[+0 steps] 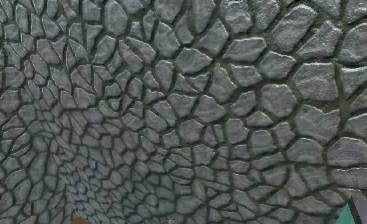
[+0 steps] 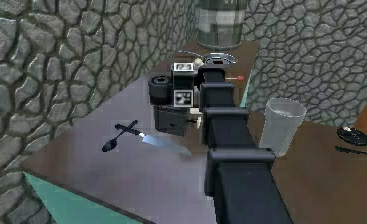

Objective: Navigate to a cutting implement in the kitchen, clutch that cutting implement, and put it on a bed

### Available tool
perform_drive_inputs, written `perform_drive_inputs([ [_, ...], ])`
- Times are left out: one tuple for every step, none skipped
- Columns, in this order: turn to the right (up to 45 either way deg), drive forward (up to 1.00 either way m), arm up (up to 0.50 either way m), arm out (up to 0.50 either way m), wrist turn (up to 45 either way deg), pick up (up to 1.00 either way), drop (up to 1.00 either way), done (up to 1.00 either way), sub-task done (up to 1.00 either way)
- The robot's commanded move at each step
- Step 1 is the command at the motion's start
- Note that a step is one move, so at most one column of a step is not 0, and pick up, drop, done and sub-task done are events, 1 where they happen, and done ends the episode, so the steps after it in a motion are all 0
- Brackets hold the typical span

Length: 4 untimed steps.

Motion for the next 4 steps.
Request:
perform_drive_inputs([
  [0.0,0.00,-0.16,0.00,0.0,0.00,0.00,0.00,0.00],
  [0.0,0.00,0.00,0.00,0.0,1.00,0.00,0.00,0.00],
  [0.0,0.00,0.10,0.00,0.0,0.00,0.00,0.00,0.00],
  [0.0,0.00,0.06,0.00,0.0,0.00,0.00,0.00,0.00],
])
